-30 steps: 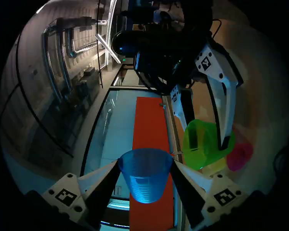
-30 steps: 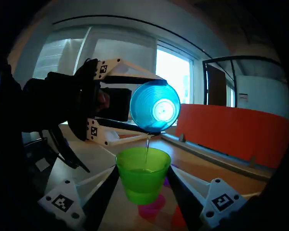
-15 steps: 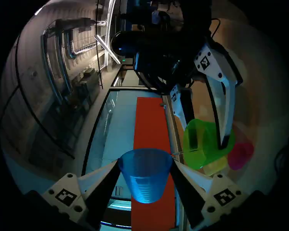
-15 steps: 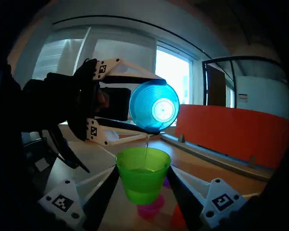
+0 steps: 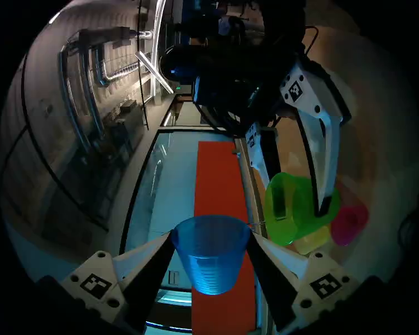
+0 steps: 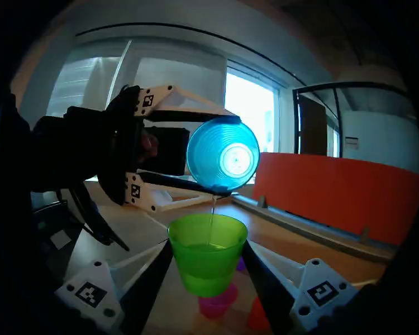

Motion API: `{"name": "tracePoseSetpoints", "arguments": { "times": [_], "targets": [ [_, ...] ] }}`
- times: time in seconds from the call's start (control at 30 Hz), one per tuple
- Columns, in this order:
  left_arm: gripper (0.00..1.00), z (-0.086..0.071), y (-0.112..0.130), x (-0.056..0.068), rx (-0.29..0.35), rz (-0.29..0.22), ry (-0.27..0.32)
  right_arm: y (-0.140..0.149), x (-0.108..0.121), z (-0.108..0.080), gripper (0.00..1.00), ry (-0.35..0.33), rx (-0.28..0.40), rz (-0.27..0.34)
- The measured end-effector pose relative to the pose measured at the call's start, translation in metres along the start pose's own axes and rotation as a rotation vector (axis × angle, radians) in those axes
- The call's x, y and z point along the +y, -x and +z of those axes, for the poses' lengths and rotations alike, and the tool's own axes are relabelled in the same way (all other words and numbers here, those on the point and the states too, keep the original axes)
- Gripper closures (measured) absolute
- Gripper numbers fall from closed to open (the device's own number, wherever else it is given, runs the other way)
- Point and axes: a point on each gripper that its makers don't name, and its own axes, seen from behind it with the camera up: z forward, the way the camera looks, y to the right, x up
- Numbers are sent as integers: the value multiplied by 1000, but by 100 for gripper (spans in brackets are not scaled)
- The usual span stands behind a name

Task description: Pour water

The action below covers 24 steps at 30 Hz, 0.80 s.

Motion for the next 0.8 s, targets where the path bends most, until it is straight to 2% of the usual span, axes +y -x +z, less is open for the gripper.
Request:
{"name": "tracePoseSetpoints", "arguments": {
  "times": [0.8],
  "targets": [
    [13, 0, -4, 2, -1, 25, -4, -3, -1, 0, 12, 1, 3, -2]
  ]
}}
